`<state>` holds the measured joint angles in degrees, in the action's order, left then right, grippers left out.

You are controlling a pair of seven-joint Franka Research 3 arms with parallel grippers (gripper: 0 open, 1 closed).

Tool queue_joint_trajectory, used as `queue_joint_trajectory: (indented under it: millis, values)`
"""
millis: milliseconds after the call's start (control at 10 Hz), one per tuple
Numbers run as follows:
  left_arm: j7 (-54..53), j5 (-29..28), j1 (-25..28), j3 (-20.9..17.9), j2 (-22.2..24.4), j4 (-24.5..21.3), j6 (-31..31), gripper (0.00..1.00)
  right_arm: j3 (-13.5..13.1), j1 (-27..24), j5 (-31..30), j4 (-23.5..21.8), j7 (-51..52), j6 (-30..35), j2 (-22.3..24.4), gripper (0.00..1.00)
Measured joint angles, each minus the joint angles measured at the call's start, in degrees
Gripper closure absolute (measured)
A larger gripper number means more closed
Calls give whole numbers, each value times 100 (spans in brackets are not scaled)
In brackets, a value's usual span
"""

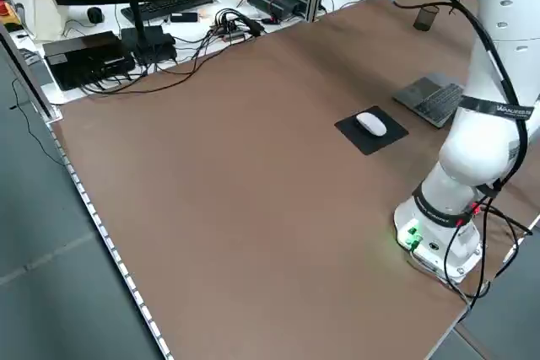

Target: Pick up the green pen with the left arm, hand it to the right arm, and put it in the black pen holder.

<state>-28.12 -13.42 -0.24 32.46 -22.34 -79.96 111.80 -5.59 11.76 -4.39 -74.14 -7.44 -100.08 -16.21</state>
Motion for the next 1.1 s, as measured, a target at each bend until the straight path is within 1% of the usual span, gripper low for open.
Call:
queue_joint_trajectory:
  millis: [300, 800, 900, 1100]
  values:
    - [-66, 0, -21, 622, 11, 107, -192, 82, 3, -5, 0, 8, 0, -59, 4, 0]
    - [-82, 1, -95, 1410, 1, 299, -362, 82, 13, -10, 1, 14, -2, -114, 8, 0]
    - [-83, 1, -164, 1533, -5, 302, -399, 82, 21, -10, 5, 14, -2, -114, 8, 0]
    - [-82, 1, -371, 1561, -11, 304, -418, 82, 37, -12, 106, 14, -2, -112, 7, 0]
